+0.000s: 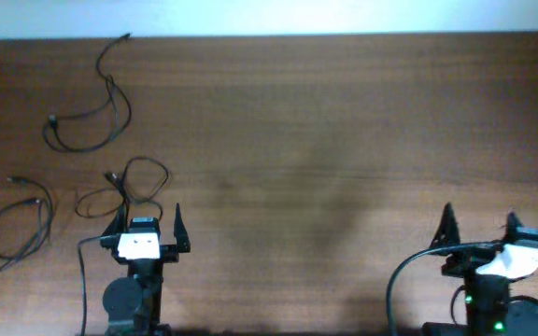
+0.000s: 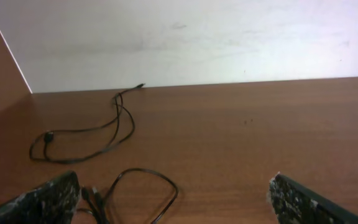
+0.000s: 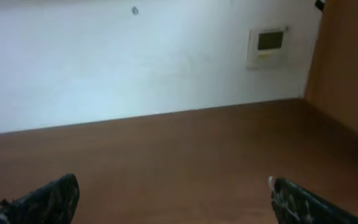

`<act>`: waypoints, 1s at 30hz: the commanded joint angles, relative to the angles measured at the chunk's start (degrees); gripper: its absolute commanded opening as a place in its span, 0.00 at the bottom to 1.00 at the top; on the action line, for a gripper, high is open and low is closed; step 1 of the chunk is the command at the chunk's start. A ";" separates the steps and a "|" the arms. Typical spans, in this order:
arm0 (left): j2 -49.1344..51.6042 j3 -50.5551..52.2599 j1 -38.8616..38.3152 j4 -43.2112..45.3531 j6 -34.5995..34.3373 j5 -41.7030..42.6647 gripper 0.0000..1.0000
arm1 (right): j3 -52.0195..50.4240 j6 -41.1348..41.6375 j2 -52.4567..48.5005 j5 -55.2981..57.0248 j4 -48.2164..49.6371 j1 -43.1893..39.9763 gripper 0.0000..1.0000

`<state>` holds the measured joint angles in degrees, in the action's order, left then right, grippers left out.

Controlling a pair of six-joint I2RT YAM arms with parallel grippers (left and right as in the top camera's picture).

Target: Untangle cables

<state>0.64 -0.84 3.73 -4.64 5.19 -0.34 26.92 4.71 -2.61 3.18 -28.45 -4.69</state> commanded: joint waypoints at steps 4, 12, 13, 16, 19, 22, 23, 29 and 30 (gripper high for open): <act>-0.35 0.37 0.31 -0.07 0.94 -0.33 0.99 | -12.66 0.07 2.43 0.31 17.51 -0.15 0.98; -0.35 0.37 0.31 -0.07 0.94 -0.33 0.99 | -26.62 0.07 2.43 0.31 40.46 -0.15 0.98; -0.35 0.37 0.31 -0.07 0.94 -0.33 0.99 | -26.60 0.07 2.43 0.33 37.86 -0.13 0.98; -0.35 0.37 0.31 -0.07 0.92 -0.33 0.99 | -26.60 0.07 2.43 0.31 26.60 -0.15 0.98; -0.35 0.37 0.31 -0.07 0.92 -0.33 0.99 | -26.60 0.07 2.43 -0.09 23.93 -0.22 0.98; -0.35 0.37 0.31 -0.07 0.94 -0.33 0.99 | -26.60 0.07 2.43 -0.09 23.93 -0.20 0.98; -0.35 0.37 0.31 -0.07 0.94 -0.33 0.99 | -26.60 0.07 2.40 -0.09 23.93 -0.20 0.98; -0.35 0.37 0.31 -0.07 0.94 -0.33 0.99 | -26.60 0.07 2.43 -0.11 23.93 4.00 0.98; -0.35 0.37 0.31 -0.07 0.92 -0.33 0.99 | -26.60 0.09 2.43 -0.11 23.93 4.31 0.98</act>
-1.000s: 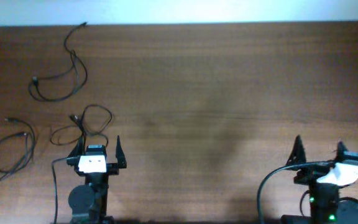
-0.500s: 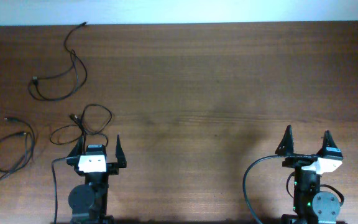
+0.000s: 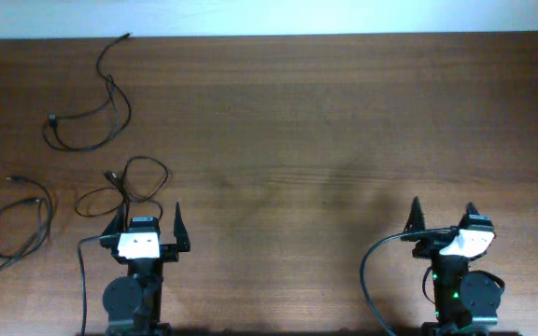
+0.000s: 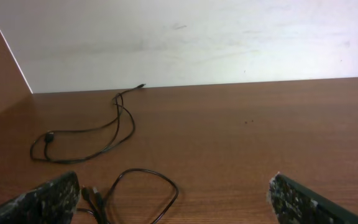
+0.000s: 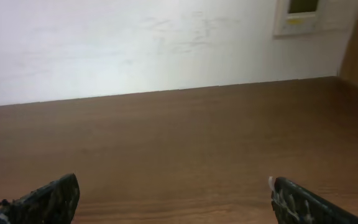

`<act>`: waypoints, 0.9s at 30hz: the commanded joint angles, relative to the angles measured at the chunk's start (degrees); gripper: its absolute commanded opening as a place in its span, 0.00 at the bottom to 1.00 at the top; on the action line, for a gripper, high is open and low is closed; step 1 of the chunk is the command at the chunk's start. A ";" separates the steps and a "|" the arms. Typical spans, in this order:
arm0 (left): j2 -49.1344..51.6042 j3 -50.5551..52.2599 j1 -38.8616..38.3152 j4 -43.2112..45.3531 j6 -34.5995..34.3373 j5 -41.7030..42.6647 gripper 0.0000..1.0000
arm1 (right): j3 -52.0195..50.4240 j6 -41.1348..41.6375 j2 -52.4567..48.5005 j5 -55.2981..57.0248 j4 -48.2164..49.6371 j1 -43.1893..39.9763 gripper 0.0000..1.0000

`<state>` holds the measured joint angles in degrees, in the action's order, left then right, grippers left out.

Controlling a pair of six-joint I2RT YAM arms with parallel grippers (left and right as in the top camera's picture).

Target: Untangle cables

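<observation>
Three black cables lie apart on the left of the wooden table [image 3: 325, 121]. One cable [image 3: 92, 117] is at the far left back, also seen as a cable [image 4: 95, 134] in the left wrist view. A second cable [image 3: 21, 224] lies at the left edge. A third cable [image 3: 124, 187] is looped just ahead of my left gripper [image 3: 148, 222]; its loop [image 4: 143, 193] shows between the open fingers. My left gripper [image 4: 173, 199] holds nothing. My right gripper [image 3: 442, 215] stands open near the front right, and in its own view the right gripper [image 5: 173, 199] has only bare wood between its fingers.
A white wall [image 4: 185, 37] rises behind the table's far edge. A brown side panel borders the table's left. A small wall panel [image 5: 300, 14] hangs at the back right. The arms' own cables trail off the front edge.
My right arm has moved left and turned to face straight ahead; its gripper stays open. The left arm and the three cables have not moved.
</observation>
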<state>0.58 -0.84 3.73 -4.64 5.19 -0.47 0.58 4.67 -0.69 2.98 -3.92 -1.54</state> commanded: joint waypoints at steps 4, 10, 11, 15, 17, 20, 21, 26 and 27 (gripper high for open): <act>-0.28 0.37 0.31 -0.07 0.92 -0.22 0.99 | -0.26 0.11 0.50 0.09 -0.59 1.18 0.99; -0.28 0.37 0.31 -0.07 0.92 -0.20 0.99 | -0.26 -14.93 0.50 -0.22 -0.66 1.18 0.98; -0.28 0.37 0.31 -0.07 0.94 -0.20 0.99 | -0.26 -14.95 0.50 -0.35 -0.63 1.18 0.98; -0.28 0.37 0.31 -0.07 0.92 -0.20 0.99 | -0.26 -14.95 0.50 -0.35 -0.63 1.16 0.98; -0.28 0.37 0.31 -0.04 0.92 -0.20 0.99 | -0.26 -14.95 0.50 -0.35 -0.66 1.16 0.98; -0.28 0.37 0.31 -0.07 0.94 -0.22 0.99 | -0.26 -14.95 0.48 -0.35 -0.61 1.16 0.98; -0.28 0.37 0.31 -0.07 0.94 -0.20 0.99 | -0.26 -14.95 0.48 -0.35 -0.61 1.16 0.98; -0.28 0.37 0.31 -0.07 0.94 -0.20 0.99 | -0.26 -14.95 0.48 -0.35 -0.61 1.16 0.98; -0.28 0.37 0.31 -0.07 0.94 -0.20 0.99 | -0.26 -14.95 0.48 -0.35 -0.61 1.16 0.98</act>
